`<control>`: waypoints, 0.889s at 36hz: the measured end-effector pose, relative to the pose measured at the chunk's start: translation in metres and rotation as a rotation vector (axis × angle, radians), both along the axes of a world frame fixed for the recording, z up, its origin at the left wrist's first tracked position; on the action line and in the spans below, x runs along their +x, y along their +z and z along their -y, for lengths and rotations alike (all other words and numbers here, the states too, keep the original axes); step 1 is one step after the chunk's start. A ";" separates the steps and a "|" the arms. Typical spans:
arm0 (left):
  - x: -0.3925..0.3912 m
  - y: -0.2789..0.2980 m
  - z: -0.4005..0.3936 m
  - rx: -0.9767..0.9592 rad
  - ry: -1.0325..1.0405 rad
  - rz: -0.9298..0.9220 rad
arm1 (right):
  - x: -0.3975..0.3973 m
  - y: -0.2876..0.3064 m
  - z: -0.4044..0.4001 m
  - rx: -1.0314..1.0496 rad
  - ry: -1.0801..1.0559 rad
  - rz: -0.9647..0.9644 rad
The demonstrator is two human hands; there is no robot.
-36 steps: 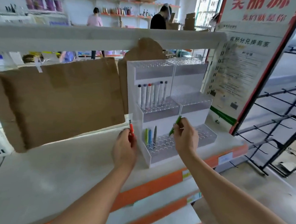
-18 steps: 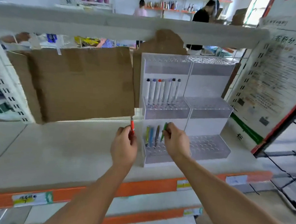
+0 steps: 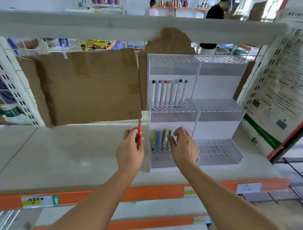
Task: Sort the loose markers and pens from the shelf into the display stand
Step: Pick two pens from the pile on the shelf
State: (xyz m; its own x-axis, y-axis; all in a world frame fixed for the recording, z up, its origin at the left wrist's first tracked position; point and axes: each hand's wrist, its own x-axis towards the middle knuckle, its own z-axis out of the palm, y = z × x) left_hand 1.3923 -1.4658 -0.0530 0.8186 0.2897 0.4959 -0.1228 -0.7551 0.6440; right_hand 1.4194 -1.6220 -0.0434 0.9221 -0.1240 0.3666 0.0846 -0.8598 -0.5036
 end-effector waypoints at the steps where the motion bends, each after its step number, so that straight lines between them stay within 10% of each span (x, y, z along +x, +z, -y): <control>1: 0.000 0.001 0.002 0.011 -0.018 0.015 | -0.003 0.001 -0.001 0.042 0.020 0.070; 8: -0.001 0.001 0.019 0.015 -0.175 0.119 | -0.007 0.020 -0.030 0.216 0.336 0.207; 22: 0.002 0.009 0.022 -0.032 -0.214 0.172 | -0.009 0.033 -0.008 0.546 0.154 0.198; 32: 0.006 -0.008 -0.004 -0.017 -0.070 0.028 | 0.000 0.024 0.035 0.317 0.082 0.156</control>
